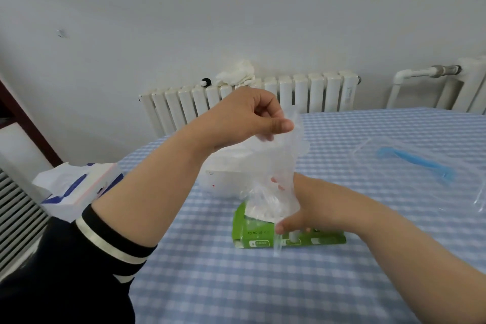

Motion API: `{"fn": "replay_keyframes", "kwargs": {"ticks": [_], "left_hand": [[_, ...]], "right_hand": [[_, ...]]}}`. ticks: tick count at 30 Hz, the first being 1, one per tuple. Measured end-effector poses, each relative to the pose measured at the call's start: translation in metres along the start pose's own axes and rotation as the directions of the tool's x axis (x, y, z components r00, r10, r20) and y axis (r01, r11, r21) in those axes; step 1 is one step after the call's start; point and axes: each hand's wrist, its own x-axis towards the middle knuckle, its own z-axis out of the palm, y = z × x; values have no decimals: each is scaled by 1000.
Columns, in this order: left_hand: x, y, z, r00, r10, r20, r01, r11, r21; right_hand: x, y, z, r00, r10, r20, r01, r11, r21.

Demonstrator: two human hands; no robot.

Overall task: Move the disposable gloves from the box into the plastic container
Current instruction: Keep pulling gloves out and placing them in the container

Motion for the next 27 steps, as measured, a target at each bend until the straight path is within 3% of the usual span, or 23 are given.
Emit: {"fn": "replay_keyframes", "kwargs": {"ticks": [4, 7, 12, 15, 17, 19, 21, 23, 25, 27], "left_hand": [[-3, 0, -1, 1000, 5, 18, -4, 999, -49], [-4, 3, -3, 1000, 29, -11, -30, 992, -125], [-1, 5, -11, 983, 34, -179, -80, 963, -257], [2, 7, -19, 948, 24, -316, -127, 942, -310], [4, 6, -24, 946, 33, -321, -132, 948, -291], [6, 2, -27, 947, 26, -320, -125, 948, -294], [9, -7, -30, 937, -19, -348, -89, 952, -292], [12, -18, -34, 912, -70, -403, -58, 954, -295], [15, -33, -38, 865, -101, -492, -26, 969, -244], [18, -52, -44, 801, -89, -592, 27, 993, -113]], "right_hand": [[9, 5, 16, 986, 114, 121, -98, 986, -133], [8, 2, 22, 971, 111, 213, -70, 979, -189], [12, 7, 25, 952, 70, 297, -4, 976, -218], [11, 9, 24, 953, 56, 298, -5, 985, -171], [12, 11, 18, 958, 39, 284, -5, 993, -117], [13, 13, 11, 970, -66, 234, 44, 994, 97], [10, 8, 4, 978, -176, 111, 106, 880, 464], [9, 2, -2, 988, -154, -22, 109, 584, 805], [8, -5, -9, 992, -39, -119, 125, 336, 933], [11, -7, -15, 976, 129, -177, 142, 240, 960]]}}
